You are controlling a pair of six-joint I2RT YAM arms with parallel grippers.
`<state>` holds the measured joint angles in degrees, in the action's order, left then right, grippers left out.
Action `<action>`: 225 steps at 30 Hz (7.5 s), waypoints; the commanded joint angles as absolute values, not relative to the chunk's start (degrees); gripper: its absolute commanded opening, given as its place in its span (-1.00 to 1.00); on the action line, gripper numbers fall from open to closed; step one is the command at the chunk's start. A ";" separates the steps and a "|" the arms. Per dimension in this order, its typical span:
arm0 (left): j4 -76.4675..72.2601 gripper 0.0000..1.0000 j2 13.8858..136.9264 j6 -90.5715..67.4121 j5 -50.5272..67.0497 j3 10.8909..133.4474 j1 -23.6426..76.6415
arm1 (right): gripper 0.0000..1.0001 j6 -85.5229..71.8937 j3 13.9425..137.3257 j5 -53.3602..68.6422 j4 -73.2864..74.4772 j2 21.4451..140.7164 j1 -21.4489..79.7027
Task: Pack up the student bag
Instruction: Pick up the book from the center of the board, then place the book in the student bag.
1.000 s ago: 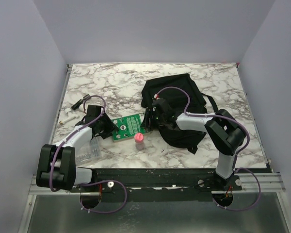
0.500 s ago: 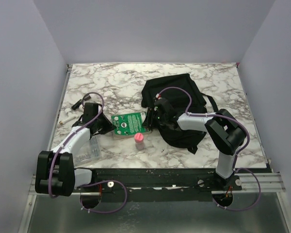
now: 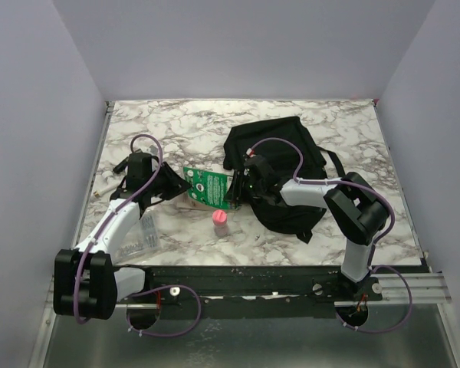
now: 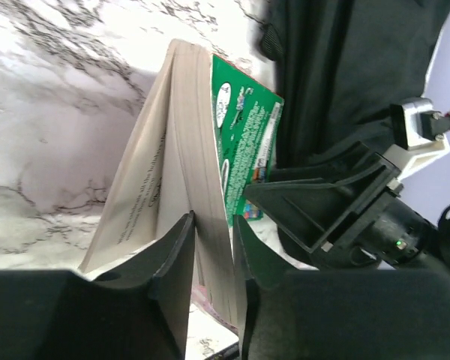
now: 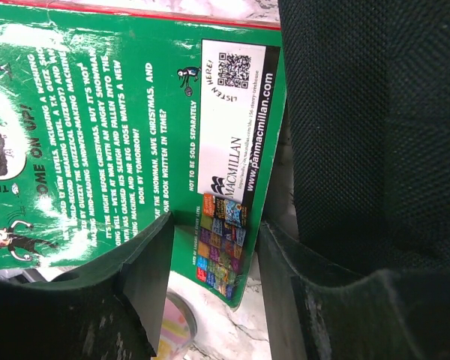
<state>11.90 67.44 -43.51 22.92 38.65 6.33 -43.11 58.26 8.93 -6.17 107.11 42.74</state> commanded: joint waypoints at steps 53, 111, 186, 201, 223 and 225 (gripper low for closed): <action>29.24 -1.00 50.70 -33.12 56.23 68.66 7.61 | 0.79 -56.76 44.28 62.24 -52.42 76.82 28.98; 5.41 -0.12 49.16 -44.34 69.41 57.22 16.52 | -0.99 -78.67 39.99 67.34 -58.49 63.83 24.16; 21.40 0.72 89.70 -12.15 9.30 75.16 59.70 | -0.99 -27.98 58.46 -38.45 31.41 23.45 26.28; 29.41 0.38 115.84 -5.85 3.48 93.87 62.89 | -0.99 -29.05 61.02 -37.42 41.46 17.50 26.28; 32.45 -1.00 106.66 -16.12 7.68 102.57 54.50 | -0.99 -41.39 58.48 -24.11 53.02 21.87 26.27; 31.77 -1.00 106.49 -19.01 13.41 103.98 52.22 | -0.99 -44.62 56.77 -21.77 53.72 22.01 26.27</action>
<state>33.12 110.06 -11.55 5.10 99.92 56.60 -37.56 58.37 -27.16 52.51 21.65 26.15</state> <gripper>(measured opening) 0.027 0.248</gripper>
